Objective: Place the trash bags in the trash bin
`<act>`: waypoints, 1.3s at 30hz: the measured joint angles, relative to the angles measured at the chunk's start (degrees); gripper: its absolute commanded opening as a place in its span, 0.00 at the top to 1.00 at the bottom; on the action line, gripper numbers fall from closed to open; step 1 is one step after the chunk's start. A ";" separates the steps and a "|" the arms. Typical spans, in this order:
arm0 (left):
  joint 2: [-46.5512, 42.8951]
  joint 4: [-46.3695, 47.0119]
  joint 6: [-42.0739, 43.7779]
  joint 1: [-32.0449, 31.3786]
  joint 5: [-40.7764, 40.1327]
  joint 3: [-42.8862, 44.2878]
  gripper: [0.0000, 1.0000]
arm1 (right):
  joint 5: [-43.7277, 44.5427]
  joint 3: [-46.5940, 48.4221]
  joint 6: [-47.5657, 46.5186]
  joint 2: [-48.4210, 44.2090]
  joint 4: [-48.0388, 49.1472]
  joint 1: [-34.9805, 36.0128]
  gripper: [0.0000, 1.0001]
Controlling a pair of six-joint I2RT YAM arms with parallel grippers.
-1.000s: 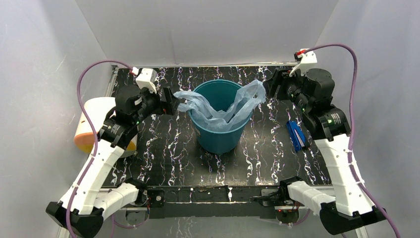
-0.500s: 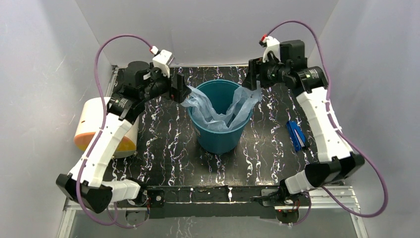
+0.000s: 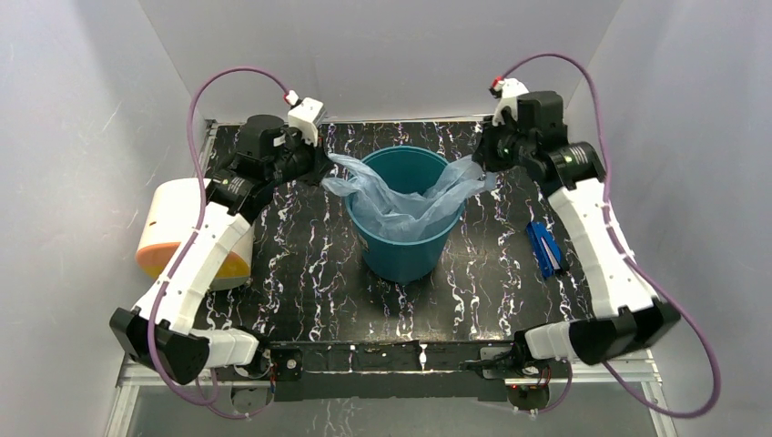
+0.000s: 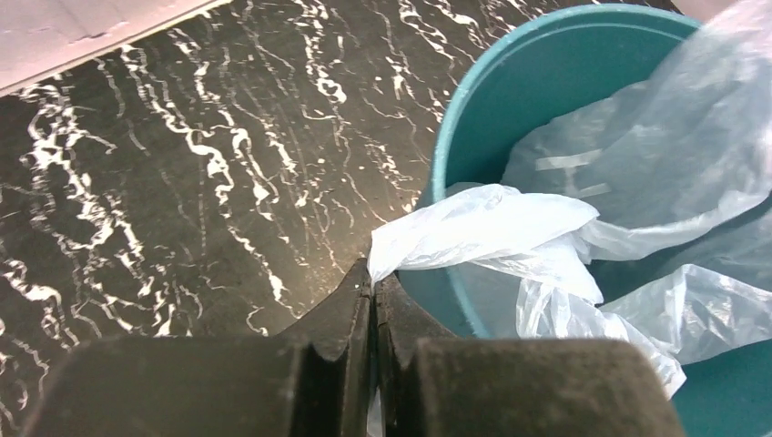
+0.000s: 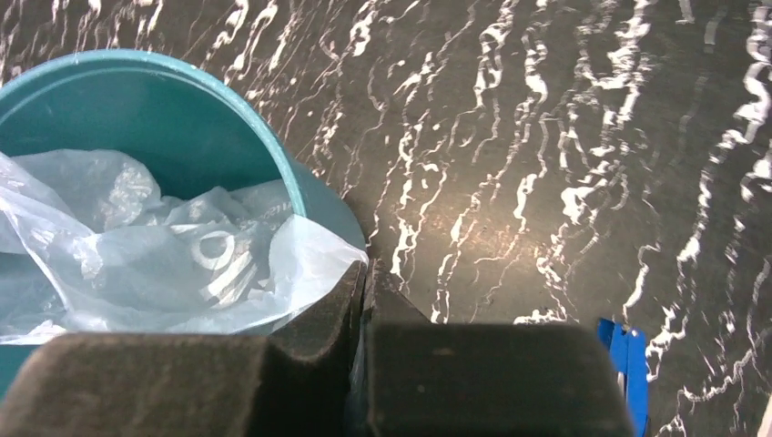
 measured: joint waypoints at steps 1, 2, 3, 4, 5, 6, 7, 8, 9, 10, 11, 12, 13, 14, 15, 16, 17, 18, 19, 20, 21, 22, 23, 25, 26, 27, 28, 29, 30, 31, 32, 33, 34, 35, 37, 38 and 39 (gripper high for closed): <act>-0.63 0.28 -0.35 0.07 -0.85 -0.52 1.00 | 1.36 -1.49 0.39 -1.81 0.85 0.00 0.98; -1.38 0.50 -0.81 0.22 -1.86 -1.09 1.00 | 3.63 -3.65 1.14 -4.48 2.43 0.02 1.00; -2.10 0.68 -1.31 0.39 -2.99 -1.68 1.00 | 5.22 -5.05 1.51 -6.29 3.45 0.00 1.00; -2.84 0.90 -1.86 0.63 -4.11 -2.43 1.00 | 7.39 -7.15 2.19 -8.72 5.29 0.00 1.00; -3.43 1.14 -2.25 0.81 -4.94 -3.19 1.00 | 9.40 -9.35 2.86 -10.97 6.75 -0.04 1.00; -4.24 1.51 -2.80 1.09 -5.88 -4.39 1.00 | 11.17 -11.63 3.48 -13.16 8.07 -0.09 1.00; -5.09 1.81 -3.30 1.36 -6.69 -5.86 1.00 | 12.81 -13.79 4.28 -14.97 9.05 -0.13 1.00; -6.08 1.92 -4.00 1.73 -7.54 -7.72 1.00 | 14.23 -15.72 4.94 -16.41 9.92 -0.17 1.00; -6.73 1.92 -4.70 2.01 -7.91 -9.20 1.00 | 15.30 -17.49 5.86 -17.46 10.62 -0.20 1.00; -7.17 1.92 -5.22 2.16 -8.07 -10.45 1.00 | 16.06 -19.41 6.93 -18.32 11.43 -0.20 1.00; -7.61 1.97 -5.88 2.25 -8.11 -11.96 1.00 | 16.44 -21.18 7.91 -18.78 12.02 -0.20 1.00; -7.93 2.03 -6.54 2.25 -8.04 -13.51 1.00 | 16.48 -22.82 8.87 -19.02 12.68 -0.20 0.99; -8.15 2.10 -7.02 2.25 -7.80 -14.64 1.00 | 16.26 -24.15 9.49 -19.06 13.09 -0.22 0.98; -8.44 2.25 -7.63 2.25 -7.28 -16.06 1.00 | 15.56 -25.73 10.27 -19.04 13.64 -0.24 0.97; -8.55 2.40 -8.17 2.25 -6.80 -16.96 1.00 | 14.64 -26.95 10.86 -18.88 13.92 -0.24 0.97; -8.61 2.54 -8.50 2.25 -6.43 -17.40 1.00 | 13.86 -27.58 11.32 -18.67 14.01 -0.24 0.97; -8.61 2.62 -8.87 2.25 -6.10 -17.57 1.00 | 13.07 -27.82 11.74 -18.29 13.86 -0.24 0.97; -8.61 2.78 -9.09 2.25 -6.05 -17.55 1.00 | 12.70 -27.80 12.07 -17.79 13.94 -0.26 0.98; -8.68 2.89 -9.20 2.34 -6.08 -17.53 1.00 | 12.44 -27.76 12.28 -17.35 14.03 -0.31 0.98; -8.74 2.97 -9.20 2.45 -6.10 -17.49 0.97 | 12.26 -27.67 12.50 -17.00 13.97 -0.35 0.97; -8.76 2.80 -9.16 2.56 -6.12 -17.18 0.89 | 12.11 -27.47 12.61 -16.70 13.97 -0.42 0.94; -8.74 2.67 -8.96 2.62 -6.16 -16.70 0.69 | 12.07 -27.34 12.59 -16.65 14.01 -0.44 0.83; -8.74 2.16 -8.59 2.67 -6.29 -15.85 0.57 | 12.07 -27.10 12.48 -16.72 13.94 -0.48 0.77; -8.74 1.01 -7.52 2.78 -6.60 -13.84 0.51 | 11.96 -26.23 11.45 -17.40 14.03 -0.55 0.62; -8.74 0.42 -7.15 2.89 -6.82 -12.55 0.48 | 11.89 -25.92 11.47 -17.66 14.08 -0.66 0.60; -8.74 0.00 -6.91 2.95 -6.95 -11.52 0.41 | 11.52 -25.24 10.69 -18.12 13.99 -0.72 0.59; -8.74 -0.42 -6.54 2.99 -7.04 -10.23 0.36 | 11.10 -24.57 10.23 -18.47 13.99 -0.76 0.59; -8.74 -0.68 -5.97 3.02 -7.08 -9.01 0.34 | 10.34 -23.47 9.64 -18.78 13.90 -0.79 0.59; -8.74 -1.03 -5.60 3.04 -7.08 -7.85 0.33 | 9.33 -22.12 8.92 -18.95 13.88 -0.83 0.59; -8.76 -1.25 -5.27 3.04 -7.06 -6.75 0.30 | 8.24 -20.72 8.39 -18.97 13.90 -0.83 0.59; -8.76 -1.42 -4.81 3.04 -6.99 -5.75 0.28 | 6.97 -19.43 7.76 -18.99 13.97 -0.83 0.60; -8.74 -1.55 -4.31 3.04 -6.84 -4.81 0.27 | 5.55 -18.34 7.13 -18.99 13.94 -0.83 0.62; -8.74 -1.62 -3.91 3.04 -6.64 -4.11 0.25 | 4.31 -17.59 6.67 -18.97 13.92 -0.83 0.63; -8.68 -1.97 -3.43 3.04 -6.21 -3.13 0.23 | 2.58 -16.85 6.03 -18.84 13.84 -0.83 0.66; -8.20 -2.47 -2.19 3.04 -5.14 -1.03 0.20 | -0.81 -15.56 4.94 -18.18 13.27 -0.83 0.68; -7.85 -2.58 -1.57 3.04 -4.31 -0.20 0.19 | -2.60 -14.82 4.31 -17.55 12.70 -0.83 0.69; -7.26 -2.80 -0.57 3.04 -2.75 1.03 0.19 | -4.11 -14.25 4.00 -16.79 12.17 -0.81 0.70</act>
